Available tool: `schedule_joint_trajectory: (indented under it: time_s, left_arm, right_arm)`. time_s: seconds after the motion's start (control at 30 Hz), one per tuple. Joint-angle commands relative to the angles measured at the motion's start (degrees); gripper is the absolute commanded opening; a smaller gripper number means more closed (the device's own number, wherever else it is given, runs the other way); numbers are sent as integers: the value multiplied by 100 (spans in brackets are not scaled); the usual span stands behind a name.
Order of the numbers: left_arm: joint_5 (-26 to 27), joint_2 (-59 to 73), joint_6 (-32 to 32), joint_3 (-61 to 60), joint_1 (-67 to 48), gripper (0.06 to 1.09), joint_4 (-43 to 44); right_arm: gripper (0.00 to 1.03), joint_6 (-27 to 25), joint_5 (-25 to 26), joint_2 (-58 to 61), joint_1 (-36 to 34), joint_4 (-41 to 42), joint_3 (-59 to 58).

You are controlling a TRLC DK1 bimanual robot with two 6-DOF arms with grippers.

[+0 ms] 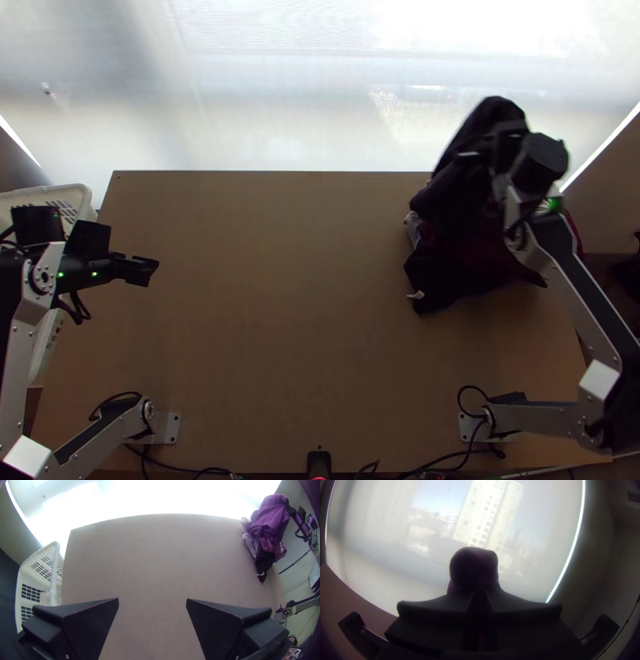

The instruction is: Fold the t-shirt

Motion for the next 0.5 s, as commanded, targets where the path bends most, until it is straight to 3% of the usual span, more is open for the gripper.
schedule_joint_trajectory:
  time_s: [0.0, 0.13, 0.23, 0.27, 0.33, 0.43, 0.47]
  left_arm:
    - [-454, 59, -284, -37, -757, 104, 149]
    - [-550, 217, -284, -19, -836, 104, 229]
    - [-577, 287, -319, -10, -924, 104, 290]
    - [-603, 305, -337, -10, -985, 104, 299]
    - [-656, 331, -337, -45, -1073, 104, 299]
    - [-700, 323, -293, -142, -1082, 104, 299]
    - [-717, 305, -275, -151, -1073, 104, 299]
  right_arm:
    - [3, 475, -1117, -965, -2127, 60, -1618]
    - [5, 396, -1882, -1140, -3436, 420, -2628]
    - [6, 317, -2304, -1052, -3955, 517, -2927]
    - [11, 229, -2330, -1026, -3990, 534, -3006]
    - [32, 9, -2330, -894, -4025, 587, -3138]
    - [48, -8, -2339, -701, -4166, 851, -3200]
    - [67, -35, -2339, -683, -4174, 824, -3200]
